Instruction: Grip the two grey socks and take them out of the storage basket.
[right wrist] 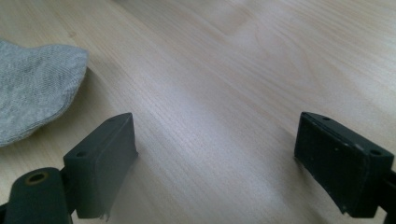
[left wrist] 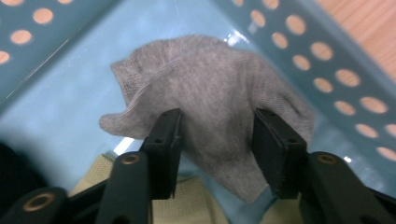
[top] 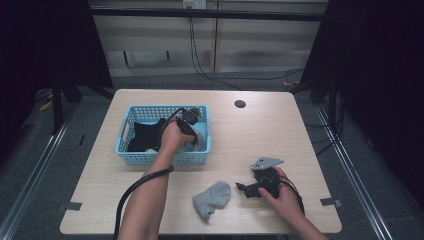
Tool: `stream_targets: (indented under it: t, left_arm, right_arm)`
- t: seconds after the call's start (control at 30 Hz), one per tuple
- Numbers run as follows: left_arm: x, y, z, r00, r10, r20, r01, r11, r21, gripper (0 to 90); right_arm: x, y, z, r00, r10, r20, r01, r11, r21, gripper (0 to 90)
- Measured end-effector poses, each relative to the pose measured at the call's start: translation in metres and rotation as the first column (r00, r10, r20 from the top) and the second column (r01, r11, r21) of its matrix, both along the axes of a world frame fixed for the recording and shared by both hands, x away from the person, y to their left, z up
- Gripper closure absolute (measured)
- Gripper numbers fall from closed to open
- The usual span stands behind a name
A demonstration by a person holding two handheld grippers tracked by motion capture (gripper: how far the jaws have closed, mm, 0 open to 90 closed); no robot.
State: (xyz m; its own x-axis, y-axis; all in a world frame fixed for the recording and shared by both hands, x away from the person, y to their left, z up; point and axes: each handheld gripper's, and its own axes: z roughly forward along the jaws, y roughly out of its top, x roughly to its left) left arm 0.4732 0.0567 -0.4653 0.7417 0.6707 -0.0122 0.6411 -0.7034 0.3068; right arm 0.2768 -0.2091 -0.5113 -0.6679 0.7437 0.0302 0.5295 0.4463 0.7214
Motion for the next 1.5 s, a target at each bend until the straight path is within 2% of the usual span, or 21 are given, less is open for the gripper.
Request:
stream_targets:
  t: [0.27,0.33,0.37,0.47,0.83,0.9,1.0,1.17,1.5]
  left_arm:
    - [0.003,0.001,-0.003,0.9994,-0.005,-0.034,0.005,1.0000,0.000,63.3]
    - [0.003,0.000,-0.003,0.9989,-0.006,-0.047,0.006,1.0000,0.004,70.9]
    - [0.003,-0.001,-0.002,0.9987,-0.008,-0.051,0.009,0.9999,0.008,70.9]
    - [0.003,-0.005,-0.001,0.9968,-0.012,-0.079,0.014,0.9997,0.021,79.5]
    - [0.004,-0.006,0.006,0.9946,0.001,-0.104,0.001,0.9998,0.019,81.0]
    - [0.004,-0.005,0.010,0.9943,0.014,-0.105,-0.013,0.9999,0.009,81.0]
    - [0.005,-0.003,0.022,0.9949,0.006,-0.101,-0.005,1.0000,0.007,81.0]
    - [0.004,0.000,0.034,0.9946,0.022,-0.102,-0.022,0.9998,-0.002,81.0]
    - [0.001,0.008,0.062,0.9942,0.022,-0.105,-0.023,0.9997,-0.011,81.0]
  right_arm:
    - [0.000,0.000,0.000,1.0000,0.000,0.000,0.000,1.000,0.000,12.1]
    - [0.000,0.000,0.000,1.0000,0.000,-0.001,0.000,1.000,0.000,12.1]
    - [0.000,0.000,0.000,1.0000,0.000,-0.001,0.000,1.000,0.000,12.1]
    - [0.000,0.000,0.000,1.0000,0.000,-0.002,0.000,1.000,0.001,12.1]
    - [0.000,0.000,0.000,1.0000,0.001,-0.001,-0.001,1.000,0.000,12.1]
    - [0.000,0.000,0.000,1.0000,0.000,-0.001,0.000,1.000,0.000,12.1]
    - [0.000,0.000,0.000,1.0000,0.000,-0.001,0.000,1.000,0.000,12.1]
    - [0.000,0.000,0.000,1.0000,0.000,-0.001,0.000,1.000,0.000,12.1]
    - [0.000,0.000,0.000,1.0000,0.000,-0.001,0.000,1.000,0.000,12.1]
